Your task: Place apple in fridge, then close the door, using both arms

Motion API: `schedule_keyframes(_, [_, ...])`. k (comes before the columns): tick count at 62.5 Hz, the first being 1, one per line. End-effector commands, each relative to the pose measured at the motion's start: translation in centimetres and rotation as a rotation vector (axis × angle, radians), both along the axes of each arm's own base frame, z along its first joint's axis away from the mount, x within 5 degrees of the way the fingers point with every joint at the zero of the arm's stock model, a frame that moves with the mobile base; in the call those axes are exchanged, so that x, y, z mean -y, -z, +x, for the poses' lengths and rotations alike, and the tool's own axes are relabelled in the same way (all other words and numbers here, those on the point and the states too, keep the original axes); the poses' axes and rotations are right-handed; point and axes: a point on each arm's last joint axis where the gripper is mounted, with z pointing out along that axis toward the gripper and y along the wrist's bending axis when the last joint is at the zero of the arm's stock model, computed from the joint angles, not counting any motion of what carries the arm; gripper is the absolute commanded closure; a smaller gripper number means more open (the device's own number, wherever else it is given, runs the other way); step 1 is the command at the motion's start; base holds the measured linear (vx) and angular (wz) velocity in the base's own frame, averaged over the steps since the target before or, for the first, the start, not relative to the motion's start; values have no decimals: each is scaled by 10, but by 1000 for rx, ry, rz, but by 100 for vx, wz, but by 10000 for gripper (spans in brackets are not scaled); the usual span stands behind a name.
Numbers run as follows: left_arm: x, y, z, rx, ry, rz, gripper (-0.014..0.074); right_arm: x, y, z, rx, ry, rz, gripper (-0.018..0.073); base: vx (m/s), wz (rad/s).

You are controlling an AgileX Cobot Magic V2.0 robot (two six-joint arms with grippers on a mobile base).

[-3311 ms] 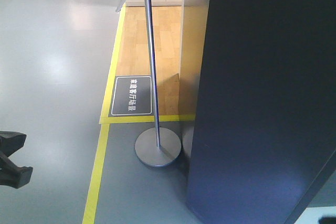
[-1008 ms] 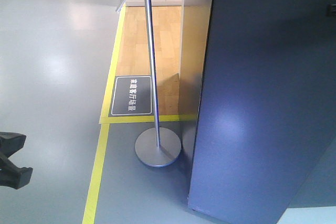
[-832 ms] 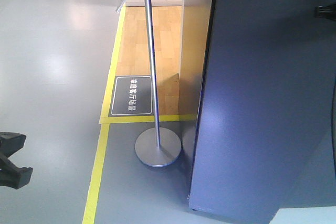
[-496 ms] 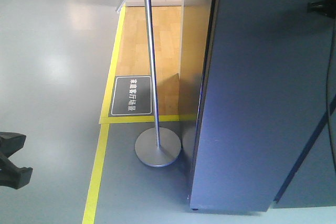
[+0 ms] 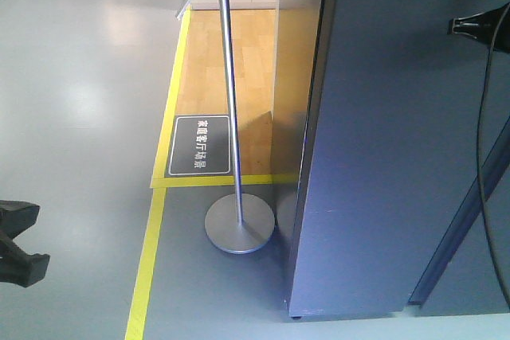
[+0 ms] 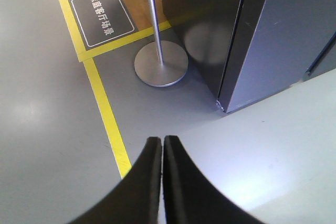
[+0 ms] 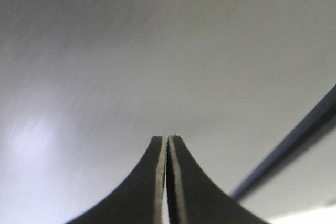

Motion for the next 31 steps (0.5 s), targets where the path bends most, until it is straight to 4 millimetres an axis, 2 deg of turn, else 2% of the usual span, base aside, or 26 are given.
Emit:
schedule_keyframes(1, [1,-13,3,83,-1,-37,603,-8,-45,-21,69,-92,-18,563,0,0])
schedule_keyframes(12, [1,-13,3,82,-1,-37,603,-22,-55,-50,40,-186,50,563,0,0])
schedule_keyframes(18, [1,-13,3,82,-1,-37,603,-29,-50,-72,29,-200,89,563,0,0])
schedule_keyframes(31, [1,-13,3,82,-1,-37,603,-56,-43,-126,-16,-288,11,563,0,0])
